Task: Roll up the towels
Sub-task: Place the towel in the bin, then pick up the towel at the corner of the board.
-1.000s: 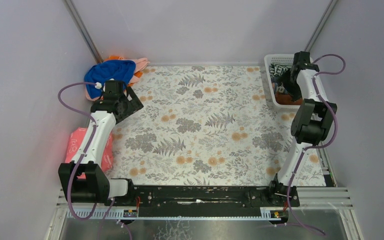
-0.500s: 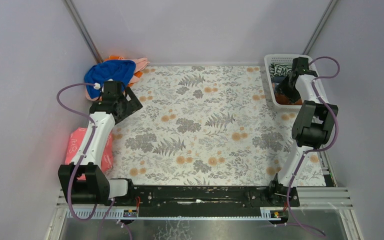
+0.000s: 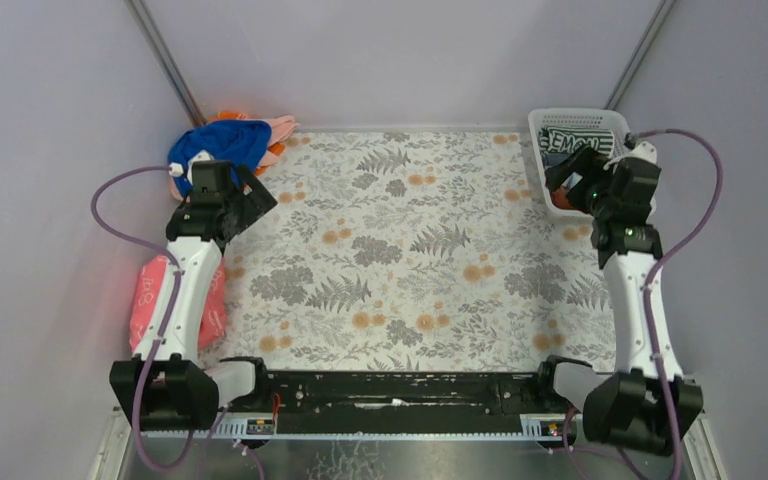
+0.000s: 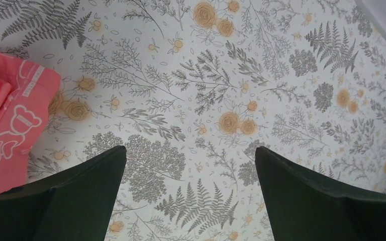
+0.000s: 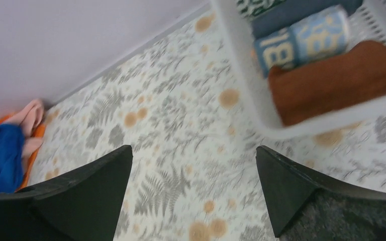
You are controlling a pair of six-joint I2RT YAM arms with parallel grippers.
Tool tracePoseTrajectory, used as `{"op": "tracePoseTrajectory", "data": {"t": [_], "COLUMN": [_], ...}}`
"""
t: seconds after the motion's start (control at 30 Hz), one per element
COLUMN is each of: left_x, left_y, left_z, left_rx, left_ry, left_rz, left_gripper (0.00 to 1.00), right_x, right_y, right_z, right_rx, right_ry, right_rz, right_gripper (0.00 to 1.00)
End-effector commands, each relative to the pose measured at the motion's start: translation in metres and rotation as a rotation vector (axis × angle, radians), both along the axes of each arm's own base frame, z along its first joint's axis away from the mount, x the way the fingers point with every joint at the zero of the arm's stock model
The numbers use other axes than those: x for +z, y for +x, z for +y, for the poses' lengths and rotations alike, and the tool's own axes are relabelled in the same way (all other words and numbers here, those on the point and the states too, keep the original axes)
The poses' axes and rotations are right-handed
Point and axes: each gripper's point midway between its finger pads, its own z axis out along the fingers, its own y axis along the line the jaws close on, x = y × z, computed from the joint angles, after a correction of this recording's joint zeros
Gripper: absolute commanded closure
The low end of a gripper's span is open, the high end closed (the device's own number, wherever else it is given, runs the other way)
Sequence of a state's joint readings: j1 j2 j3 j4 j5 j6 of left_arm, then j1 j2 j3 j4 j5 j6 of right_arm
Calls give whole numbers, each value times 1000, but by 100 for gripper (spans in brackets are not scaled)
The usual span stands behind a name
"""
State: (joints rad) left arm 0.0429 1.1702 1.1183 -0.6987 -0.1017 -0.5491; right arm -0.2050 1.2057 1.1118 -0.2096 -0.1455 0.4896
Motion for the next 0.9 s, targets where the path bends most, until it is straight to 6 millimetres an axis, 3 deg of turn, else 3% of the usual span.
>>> {"op": "tracePoseTrajectory", "data": {"t": [0.0,0.1,0.17,0.3,0.4,0.53,0.77,0.87], "left_x": [26,25,31,64,78,85,87,95], "left_y": [31,37,36,22,7,-15,-44,-46], "left_z": [0,-15,-18,-13,-11,-12,-6,-20], "left_rx": [32,-36,-62,-77,-105,-125,-119,-169], "left_ry": [-53,-115,-122,-53,1,28,137,181], "left_rz": [-104,-96,-146,-277,-325,-376,-405,-432], "left_gripper": [0,0,0,0,0,0,0,0], "right_x": [31,38,48,69,70,56,41,36], "right_y": [-27,-52,-76,-124,-145,-154,-148,-145], "right_z": [54,83,89,63,50,47,48,49], "right_rx": [189,258,263,104,65,65,75,85], "right_ry": [-43,-190,-262,-334,-386,-398,-401,-413], "right_rz": [-169,-211,-314,-510,-550,-519,-488,-453], "right_gripper": [1,1,1,1,1,1,1,1]}}
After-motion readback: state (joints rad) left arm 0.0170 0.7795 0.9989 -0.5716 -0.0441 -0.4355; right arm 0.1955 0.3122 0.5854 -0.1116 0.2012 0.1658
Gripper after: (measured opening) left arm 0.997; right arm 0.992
